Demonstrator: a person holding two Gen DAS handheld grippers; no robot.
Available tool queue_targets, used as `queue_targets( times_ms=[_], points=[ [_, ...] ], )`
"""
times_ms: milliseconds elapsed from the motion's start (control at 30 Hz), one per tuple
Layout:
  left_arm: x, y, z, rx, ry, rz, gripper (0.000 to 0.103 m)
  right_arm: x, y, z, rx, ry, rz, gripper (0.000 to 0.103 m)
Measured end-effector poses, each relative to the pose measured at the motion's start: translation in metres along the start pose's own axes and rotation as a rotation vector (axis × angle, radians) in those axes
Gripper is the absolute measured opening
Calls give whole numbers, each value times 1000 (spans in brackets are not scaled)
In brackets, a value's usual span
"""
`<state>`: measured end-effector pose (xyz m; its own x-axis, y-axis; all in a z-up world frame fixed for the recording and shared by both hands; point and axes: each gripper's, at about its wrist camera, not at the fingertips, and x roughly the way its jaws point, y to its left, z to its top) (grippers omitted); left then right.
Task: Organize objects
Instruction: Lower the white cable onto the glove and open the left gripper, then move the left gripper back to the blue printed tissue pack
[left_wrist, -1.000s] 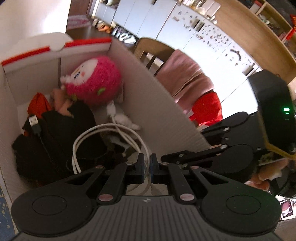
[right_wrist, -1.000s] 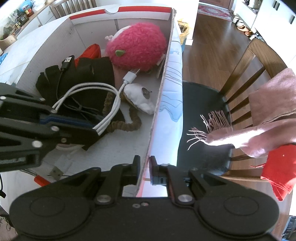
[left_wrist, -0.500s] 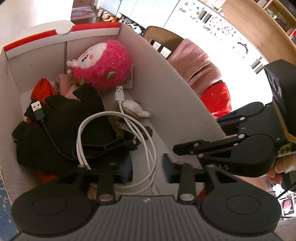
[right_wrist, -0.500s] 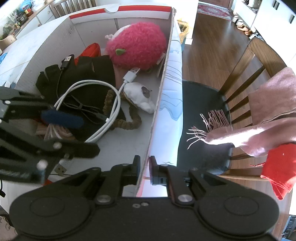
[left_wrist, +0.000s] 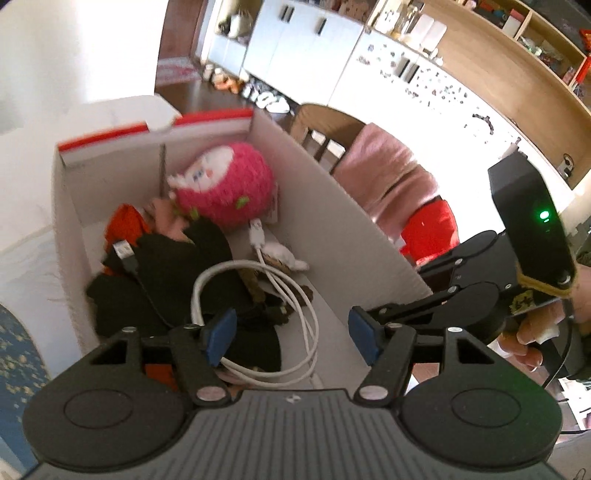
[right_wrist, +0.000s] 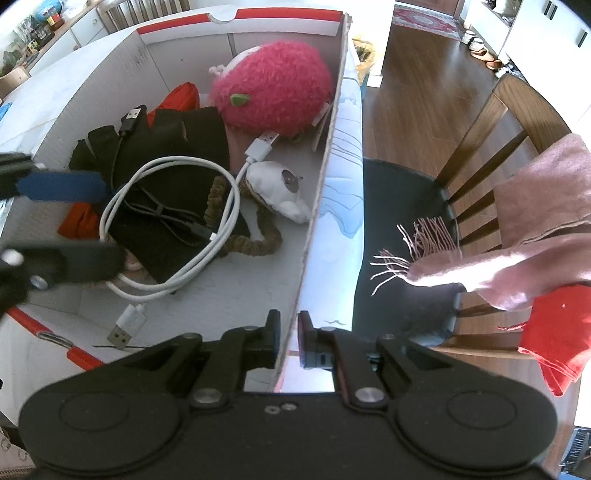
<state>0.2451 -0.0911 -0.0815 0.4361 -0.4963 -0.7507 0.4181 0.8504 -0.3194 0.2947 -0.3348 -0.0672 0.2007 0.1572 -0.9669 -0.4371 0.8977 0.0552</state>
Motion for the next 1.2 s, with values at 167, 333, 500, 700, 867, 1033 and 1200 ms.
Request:
queue_targets(
  times_ms=[167, 333, 500, 700, 867, 1033, 1200],
  points=[
    [-24, -1, -1, 31, -70, 33, 66, 0, 1, -1, 2, 1, -2, 8],
    [-50, 4, -5, 28, -141, 75, 67, 0, 2, 0, 0, 3, -7, 8],
    [-72, 8, -10, 54, -211, 133, 70, 0, 3, 1, -7, 8, -15, 8],
    [-89, 18, -21, 45, -241, 158, 78, -1, 6, 2, -15, 8, -26, 8],
    [-102, 29, -33, 27, -255, 183, 87, -3, 7, 4, -15, 9, -32, 8],
    [-114, 54, -49, -50, -282, 222, 103, -4, 10, 4, -18, 14, -43, 8],
    [-130, 85, -66, -145, -307, 286, 103, -5, 13, 6, -16, 19, -57, 8]
  ],
)
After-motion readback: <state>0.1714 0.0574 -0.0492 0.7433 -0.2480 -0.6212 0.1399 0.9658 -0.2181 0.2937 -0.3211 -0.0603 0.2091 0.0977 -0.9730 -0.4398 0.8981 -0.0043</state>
